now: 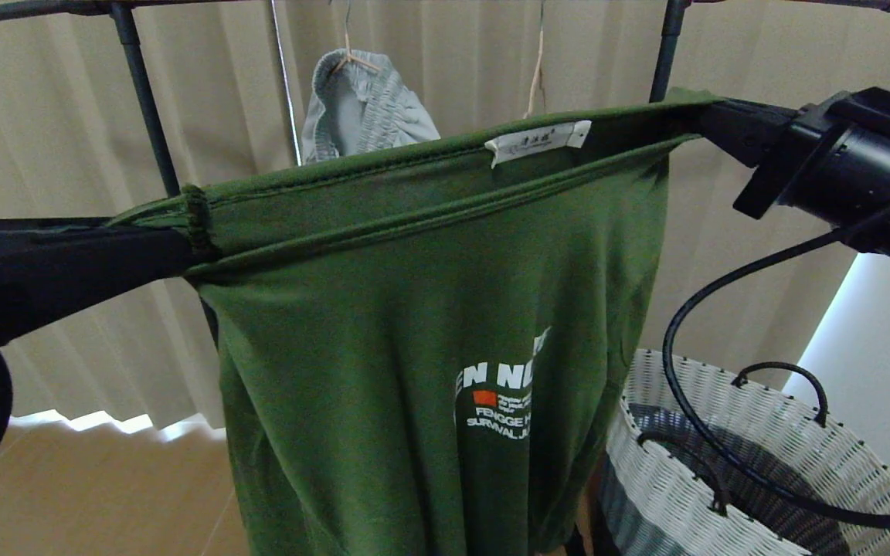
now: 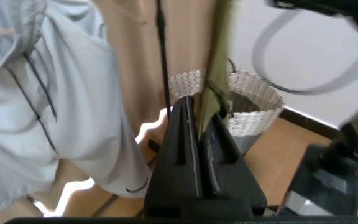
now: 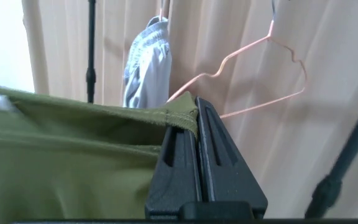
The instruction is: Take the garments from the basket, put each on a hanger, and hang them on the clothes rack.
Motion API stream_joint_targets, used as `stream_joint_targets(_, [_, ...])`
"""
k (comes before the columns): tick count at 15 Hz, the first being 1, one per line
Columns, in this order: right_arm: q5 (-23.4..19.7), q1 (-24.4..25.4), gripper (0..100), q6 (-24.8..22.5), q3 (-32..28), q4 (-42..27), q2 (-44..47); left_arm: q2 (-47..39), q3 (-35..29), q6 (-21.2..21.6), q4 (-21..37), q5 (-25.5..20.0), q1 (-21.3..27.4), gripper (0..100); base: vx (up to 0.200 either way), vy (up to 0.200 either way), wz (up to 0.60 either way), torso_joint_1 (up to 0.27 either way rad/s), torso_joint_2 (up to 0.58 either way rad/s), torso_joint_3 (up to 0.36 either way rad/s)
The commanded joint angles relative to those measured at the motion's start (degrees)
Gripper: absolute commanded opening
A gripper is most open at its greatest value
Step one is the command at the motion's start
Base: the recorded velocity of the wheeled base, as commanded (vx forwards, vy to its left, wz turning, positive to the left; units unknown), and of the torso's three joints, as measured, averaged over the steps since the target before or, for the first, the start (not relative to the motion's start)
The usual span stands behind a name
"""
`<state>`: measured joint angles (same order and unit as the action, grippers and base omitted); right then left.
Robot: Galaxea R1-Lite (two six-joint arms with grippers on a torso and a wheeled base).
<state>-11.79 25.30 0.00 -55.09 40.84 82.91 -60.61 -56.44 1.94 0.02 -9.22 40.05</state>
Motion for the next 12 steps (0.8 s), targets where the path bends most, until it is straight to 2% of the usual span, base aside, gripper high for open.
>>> stream_joint_targets(1, [0.01,-0.33,0,0.00,-1.95,0.03,3.84,3.22,0.81,1.14,-0.02,-0.19,0.12,0,0.000,0.000,0.00,0.000,0.00,0.000])
stream_joint_targets(6, [0.27,-0.25,0,-0.26,-1.51,-0.32,2.96,3.31,3.00,1.31,-0.20,0.25,1.09,0,0.000,0.000,0.00,0.000,0.00,0.000])
stream_joint_targets(9, [0.45,-0.51,0,-0.53,-1.42,-0.94,1.38,1.72,2.65,1.40,-0.02,2.54,0.21,0,0.000,0.000,0.00,0.000,0.00,0.000])
stream_joint_targets(10, [0.54,-1.83,0,-0.53,-1.51,-2.96,-0.20,-0.65,1.42,2.19,-0.29,8.07,-0.23,0,0.000,0.000,0.00,0.000,0.00,0.000])
stream_joint_targets(12, [0.54,-2.00,0,-0.53,-1.16,-6.47,-3.98,-3.37,-0.95,2.46,-0.73,12.91,-0.23,0,0.000,0.000,0.00,0.000,0.00,0.000])
